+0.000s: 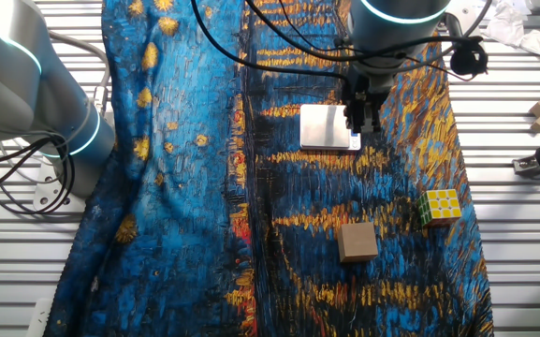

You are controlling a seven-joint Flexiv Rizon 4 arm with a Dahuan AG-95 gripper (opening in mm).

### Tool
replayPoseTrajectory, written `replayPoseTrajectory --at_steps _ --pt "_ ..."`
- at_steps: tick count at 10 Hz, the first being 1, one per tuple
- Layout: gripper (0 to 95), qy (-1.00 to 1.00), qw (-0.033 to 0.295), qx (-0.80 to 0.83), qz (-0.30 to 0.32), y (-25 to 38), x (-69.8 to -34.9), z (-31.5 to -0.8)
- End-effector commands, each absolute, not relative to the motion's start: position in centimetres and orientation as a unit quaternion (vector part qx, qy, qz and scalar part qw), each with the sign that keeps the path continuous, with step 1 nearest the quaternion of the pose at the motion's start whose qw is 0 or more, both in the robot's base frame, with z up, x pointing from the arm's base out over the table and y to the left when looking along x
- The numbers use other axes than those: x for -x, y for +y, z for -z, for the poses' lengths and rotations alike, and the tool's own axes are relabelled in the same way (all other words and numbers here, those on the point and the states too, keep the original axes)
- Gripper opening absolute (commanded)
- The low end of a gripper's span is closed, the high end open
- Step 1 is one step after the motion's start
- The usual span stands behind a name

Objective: Place the block on the scale

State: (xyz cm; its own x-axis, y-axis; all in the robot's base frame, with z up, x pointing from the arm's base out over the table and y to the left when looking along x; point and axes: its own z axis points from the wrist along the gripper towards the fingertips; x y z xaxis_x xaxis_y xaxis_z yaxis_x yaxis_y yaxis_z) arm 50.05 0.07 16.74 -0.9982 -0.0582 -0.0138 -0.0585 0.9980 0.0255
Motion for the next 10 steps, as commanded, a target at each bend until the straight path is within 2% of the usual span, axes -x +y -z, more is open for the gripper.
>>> replayPoseTrajectory --at_steps 1,10 --pt "0.0 0.999 0.007 0.031 -0.013 0.07 -50.05 -16.75" --pt "0.0 0.999 0.011 0.035 -0.009 0.08 -50.06 -16.75"
